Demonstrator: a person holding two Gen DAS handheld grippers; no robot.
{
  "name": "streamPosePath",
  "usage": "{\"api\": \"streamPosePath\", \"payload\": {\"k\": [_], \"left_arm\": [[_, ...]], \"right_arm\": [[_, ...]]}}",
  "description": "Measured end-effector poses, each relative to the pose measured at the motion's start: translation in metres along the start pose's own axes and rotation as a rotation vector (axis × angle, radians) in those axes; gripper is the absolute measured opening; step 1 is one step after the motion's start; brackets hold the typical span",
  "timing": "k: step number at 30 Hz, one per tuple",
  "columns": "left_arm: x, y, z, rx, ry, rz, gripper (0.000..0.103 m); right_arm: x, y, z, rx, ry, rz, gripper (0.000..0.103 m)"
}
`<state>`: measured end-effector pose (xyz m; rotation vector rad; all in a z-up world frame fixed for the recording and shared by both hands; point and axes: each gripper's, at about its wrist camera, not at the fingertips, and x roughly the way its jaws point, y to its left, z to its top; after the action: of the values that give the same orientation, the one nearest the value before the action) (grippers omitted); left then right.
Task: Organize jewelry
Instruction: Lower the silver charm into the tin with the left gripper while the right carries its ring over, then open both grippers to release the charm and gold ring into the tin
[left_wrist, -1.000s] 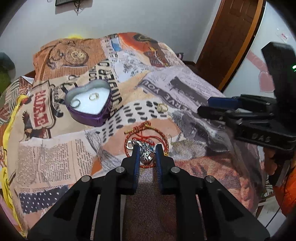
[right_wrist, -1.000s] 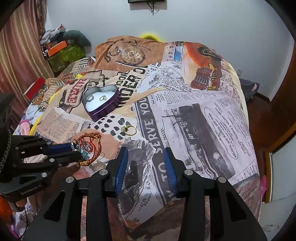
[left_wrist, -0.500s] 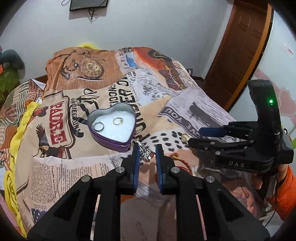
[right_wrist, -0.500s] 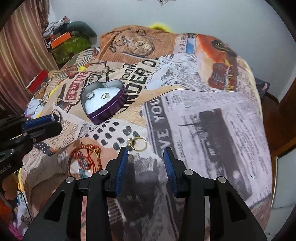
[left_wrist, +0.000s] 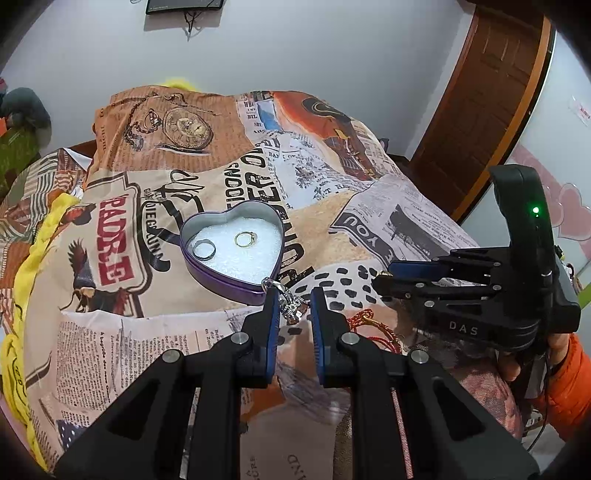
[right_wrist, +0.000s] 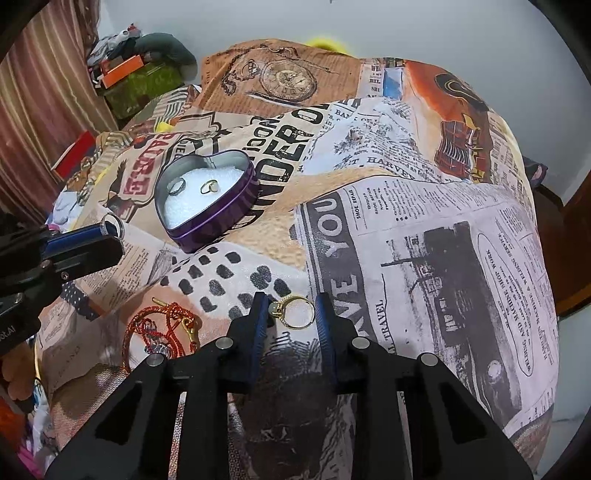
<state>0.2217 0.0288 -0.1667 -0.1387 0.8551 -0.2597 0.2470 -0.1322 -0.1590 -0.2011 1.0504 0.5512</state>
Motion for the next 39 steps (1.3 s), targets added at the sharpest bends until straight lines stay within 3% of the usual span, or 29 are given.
{"api": "streamPosePath", "payload": {"k": [9,25,39], "left_arm": [[-0.018,-0.003,0.006,0.009,-0.04,0.011,0.015],[-0.044,0.021,0.027,-0.01,-0.12,0.055,0.015],[-0.013,0.054,0.03,-0.039,-0.071,0.06,0.015]], "right_arm": [[-0.013,0.005,0.003,0.003,-0.031,0.005,0.024],[-0.048,0.032,0.042,-0.013,-0.166,0.062,0.024],[-0.014,0.057,0.073,-0.053,-0.122,0.104,0.024]]}}
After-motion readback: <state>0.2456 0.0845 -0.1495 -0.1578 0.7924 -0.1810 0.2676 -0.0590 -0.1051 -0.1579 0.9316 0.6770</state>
